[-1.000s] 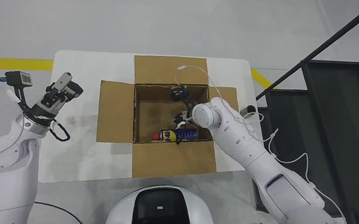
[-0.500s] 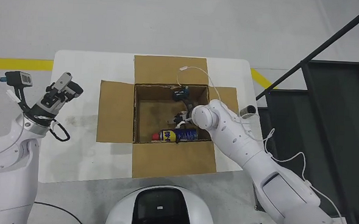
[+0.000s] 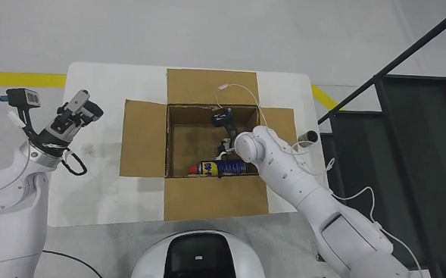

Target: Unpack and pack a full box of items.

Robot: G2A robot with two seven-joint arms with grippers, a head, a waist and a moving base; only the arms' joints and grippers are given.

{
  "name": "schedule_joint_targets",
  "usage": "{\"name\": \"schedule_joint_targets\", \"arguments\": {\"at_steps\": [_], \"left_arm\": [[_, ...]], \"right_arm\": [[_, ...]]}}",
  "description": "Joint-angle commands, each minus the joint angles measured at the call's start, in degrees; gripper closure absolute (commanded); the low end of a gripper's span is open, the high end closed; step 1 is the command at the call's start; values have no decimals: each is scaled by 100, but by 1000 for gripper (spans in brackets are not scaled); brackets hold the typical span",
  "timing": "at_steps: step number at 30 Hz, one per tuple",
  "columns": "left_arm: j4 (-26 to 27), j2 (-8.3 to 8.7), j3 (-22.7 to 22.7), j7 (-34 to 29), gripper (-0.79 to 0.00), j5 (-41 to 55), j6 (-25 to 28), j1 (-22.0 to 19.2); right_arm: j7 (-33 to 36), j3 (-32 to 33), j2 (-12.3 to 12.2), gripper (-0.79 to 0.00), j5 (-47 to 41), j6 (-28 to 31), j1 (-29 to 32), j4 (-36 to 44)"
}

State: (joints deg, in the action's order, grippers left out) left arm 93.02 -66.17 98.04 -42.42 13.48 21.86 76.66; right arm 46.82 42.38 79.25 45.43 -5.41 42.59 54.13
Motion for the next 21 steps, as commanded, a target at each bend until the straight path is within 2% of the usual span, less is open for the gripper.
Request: {"name": "schedule_joint_targets", "arguments": {"at_steps": [1, 10, 21], "left_arm": [[0, 0, 0, 0, -785, 0, 0, 0], [0, 0, 0, 0, -785, 0, 0, 0], [0, 0, 0, 0, -785, 0, 0, 0]], "right_arm": [[-22, -1, 9, 0, 48, -46, 16, 18], [-40, 196, -87, 0, 459, -254, 283, 682], [857, 1126, -539, 0, 1087, 97, 1293, 3068]]}}
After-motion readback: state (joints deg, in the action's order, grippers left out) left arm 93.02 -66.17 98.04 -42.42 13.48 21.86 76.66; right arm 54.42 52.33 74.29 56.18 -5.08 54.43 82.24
